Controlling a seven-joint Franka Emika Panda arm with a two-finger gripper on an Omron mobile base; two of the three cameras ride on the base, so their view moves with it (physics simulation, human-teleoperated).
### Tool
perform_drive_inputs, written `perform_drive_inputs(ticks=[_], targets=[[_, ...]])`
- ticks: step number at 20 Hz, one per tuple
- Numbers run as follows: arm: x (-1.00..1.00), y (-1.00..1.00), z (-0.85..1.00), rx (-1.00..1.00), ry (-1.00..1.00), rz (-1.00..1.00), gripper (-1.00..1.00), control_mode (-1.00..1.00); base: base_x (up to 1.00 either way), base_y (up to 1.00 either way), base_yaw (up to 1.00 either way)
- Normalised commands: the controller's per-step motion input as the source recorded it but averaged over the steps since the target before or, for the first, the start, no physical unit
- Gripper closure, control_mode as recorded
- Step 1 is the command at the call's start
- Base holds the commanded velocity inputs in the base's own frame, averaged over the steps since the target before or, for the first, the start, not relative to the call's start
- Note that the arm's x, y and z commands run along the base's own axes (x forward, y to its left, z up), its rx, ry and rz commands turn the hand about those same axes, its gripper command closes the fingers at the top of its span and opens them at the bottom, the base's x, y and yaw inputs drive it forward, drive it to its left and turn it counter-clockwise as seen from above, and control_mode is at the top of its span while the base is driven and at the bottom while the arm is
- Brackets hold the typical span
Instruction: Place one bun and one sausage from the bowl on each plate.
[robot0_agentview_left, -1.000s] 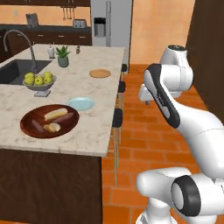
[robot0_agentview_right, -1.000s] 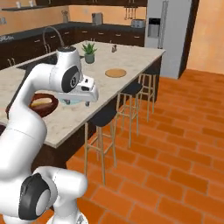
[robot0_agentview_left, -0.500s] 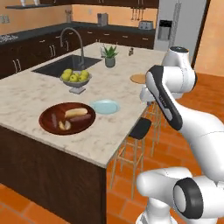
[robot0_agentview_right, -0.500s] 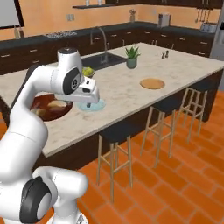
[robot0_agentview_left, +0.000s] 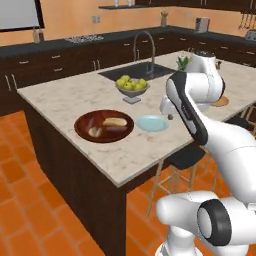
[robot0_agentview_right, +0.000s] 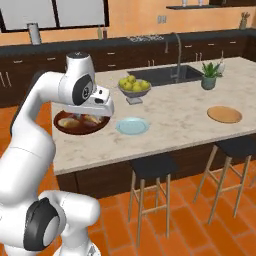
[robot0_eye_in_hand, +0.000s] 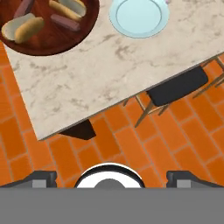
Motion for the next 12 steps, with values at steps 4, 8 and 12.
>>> perform_drive_inputs(ticks=[4,8,12], targets=[[0.0,0.0,0.0,0.0,0.0,0.0,-1.0,1.0,0.03,-0.81,0.59],[0.0,0.0,0.0,0.0,0.0,0.0,-1.0,1.0,0.08,-0.86,0.57],[0.0,0.0,0.0,0.0,0.0,0.0,-1.0,1.0,0.13,-0.87,0.52]])
